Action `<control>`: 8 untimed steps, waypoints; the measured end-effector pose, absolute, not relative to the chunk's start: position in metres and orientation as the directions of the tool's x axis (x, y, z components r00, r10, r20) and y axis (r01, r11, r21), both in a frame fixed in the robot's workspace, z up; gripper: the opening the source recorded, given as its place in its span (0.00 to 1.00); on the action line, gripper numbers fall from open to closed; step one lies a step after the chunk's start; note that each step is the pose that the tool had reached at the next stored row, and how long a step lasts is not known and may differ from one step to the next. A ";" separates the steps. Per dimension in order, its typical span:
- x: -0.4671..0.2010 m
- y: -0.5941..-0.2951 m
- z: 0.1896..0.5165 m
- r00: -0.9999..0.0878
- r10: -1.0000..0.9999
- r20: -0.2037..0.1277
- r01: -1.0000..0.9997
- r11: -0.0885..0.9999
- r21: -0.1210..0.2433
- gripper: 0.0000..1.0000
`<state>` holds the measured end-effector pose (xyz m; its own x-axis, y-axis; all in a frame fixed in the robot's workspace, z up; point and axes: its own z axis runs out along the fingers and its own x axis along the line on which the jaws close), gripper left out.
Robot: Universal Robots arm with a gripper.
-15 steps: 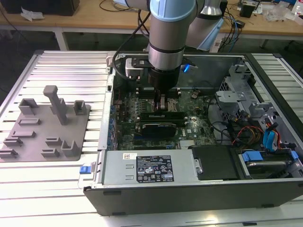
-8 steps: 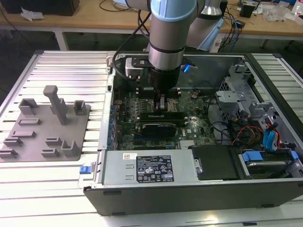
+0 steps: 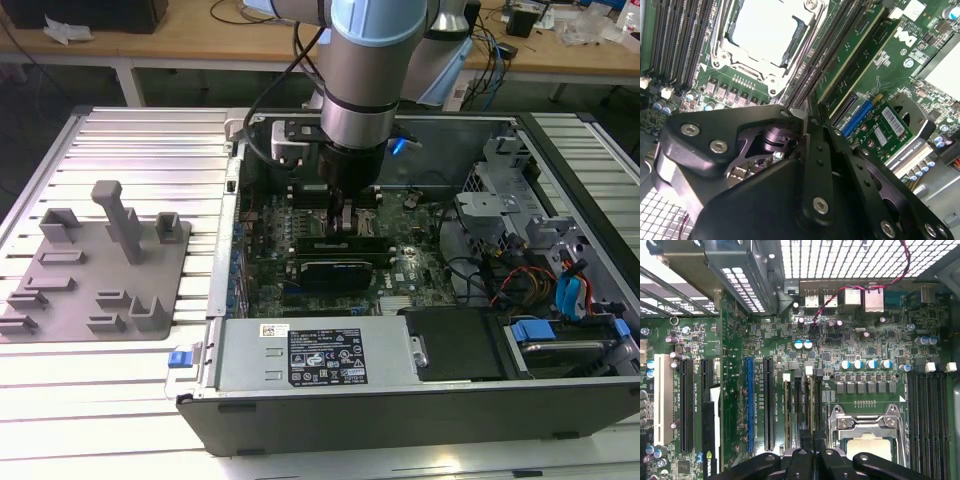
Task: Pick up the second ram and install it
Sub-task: 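Insert the second ram into the second slot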
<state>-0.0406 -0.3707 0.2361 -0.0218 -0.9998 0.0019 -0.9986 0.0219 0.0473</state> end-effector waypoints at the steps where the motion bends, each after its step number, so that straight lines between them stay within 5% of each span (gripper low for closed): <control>1: -0.040 -0.371 0.236 -0.022 -1.000 0.002 -0.999 0.022 0.047 0.09; 8: -0.040 -0.371 0.235 -0.011 -1.000 0.002 -0.999 0.011 0.048 0.09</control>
